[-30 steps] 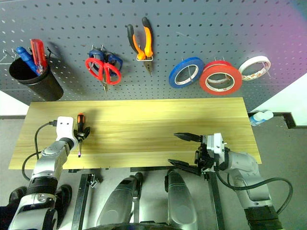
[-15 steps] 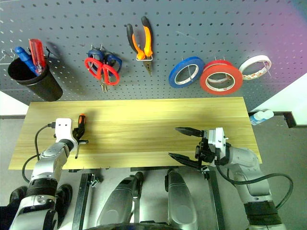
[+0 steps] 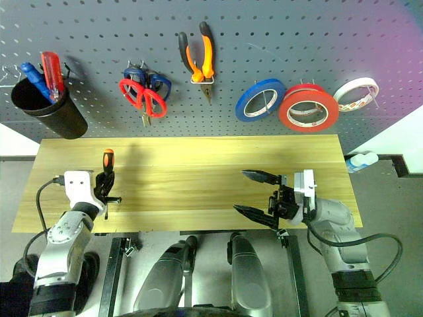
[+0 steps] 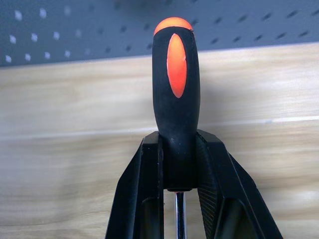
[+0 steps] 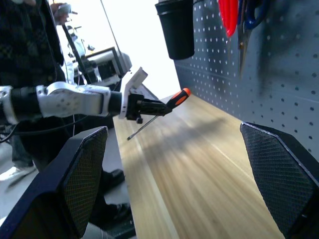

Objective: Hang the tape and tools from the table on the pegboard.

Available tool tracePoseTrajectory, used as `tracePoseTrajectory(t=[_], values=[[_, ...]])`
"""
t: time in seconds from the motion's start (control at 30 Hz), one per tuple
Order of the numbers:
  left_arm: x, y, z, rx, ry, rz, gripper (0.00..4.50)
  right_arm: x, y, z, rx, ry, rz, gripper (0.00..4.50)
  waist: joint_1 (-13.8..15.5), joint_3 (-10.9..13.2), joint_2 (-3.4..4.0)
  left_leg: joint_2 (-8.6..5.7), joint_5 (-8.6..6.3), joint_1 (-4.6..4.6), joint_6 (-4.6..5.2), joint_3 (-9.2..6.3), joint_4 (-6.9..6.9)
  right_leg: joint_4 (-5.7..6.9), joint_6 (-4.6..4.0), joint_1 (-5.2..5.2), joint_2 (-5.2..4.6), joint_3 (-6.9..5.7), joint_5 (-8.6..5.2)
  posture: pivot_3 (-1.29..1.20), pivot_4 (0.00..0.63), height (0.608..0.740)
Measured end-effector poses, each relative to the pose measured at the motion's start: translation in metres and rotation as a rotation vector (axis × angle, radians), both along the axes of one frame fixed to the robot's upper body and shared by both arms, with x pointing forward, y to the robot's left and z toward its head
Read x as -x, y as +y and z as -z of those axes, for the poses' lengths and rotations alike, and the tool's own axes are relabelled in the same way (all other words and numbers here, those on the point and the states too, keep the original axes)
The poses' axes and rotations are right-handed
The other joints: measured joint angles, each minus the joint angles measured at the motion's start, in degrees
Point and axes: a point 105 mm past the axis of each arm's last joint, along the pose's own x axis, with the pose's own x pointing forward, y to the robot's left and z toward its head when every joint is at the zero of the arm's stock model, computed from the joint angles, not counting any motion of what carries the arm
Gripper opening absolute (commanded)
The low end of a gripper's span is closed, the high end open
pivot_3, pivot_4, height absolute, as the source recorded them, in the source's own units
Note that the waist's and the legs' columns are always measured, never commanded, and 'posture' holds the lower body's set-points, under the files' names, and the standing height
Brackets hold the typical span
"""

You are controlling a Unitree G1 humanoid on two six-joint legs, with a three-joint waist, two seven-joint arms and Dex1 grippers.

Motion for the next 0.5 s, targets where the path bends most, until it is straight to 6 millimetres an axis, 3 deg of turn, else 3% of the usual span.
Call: tracePoseTrajectory(t=[0.23,0.5], values=[[0.008,-0.013,0.001,-0.100,0.003,0.045,0.53,-0.008,-0.003,-0.006,-0.055,-0.018,0.014,4.50,0.0,0.0,0.00,0.00,0.01,-0.17,-0.01,0.00,0.01,0.01,0.00,-0.17,0.01,-0.02,0.01,-0.07,0.326,0.740],[0.006,-0.033,-0.029,-0.275,-0.142,0.125,0.53,-0.008,0.000,-0.009,-0.091,-0.049,-0.011,4.50,0.0,-0.2,0.00,-0.02,0.09,-0.50,-0.15,0.01,0.12,0.03,0.04,-0.47,0.01,-0.04,0.08,-0.07,0.291,0.740]])
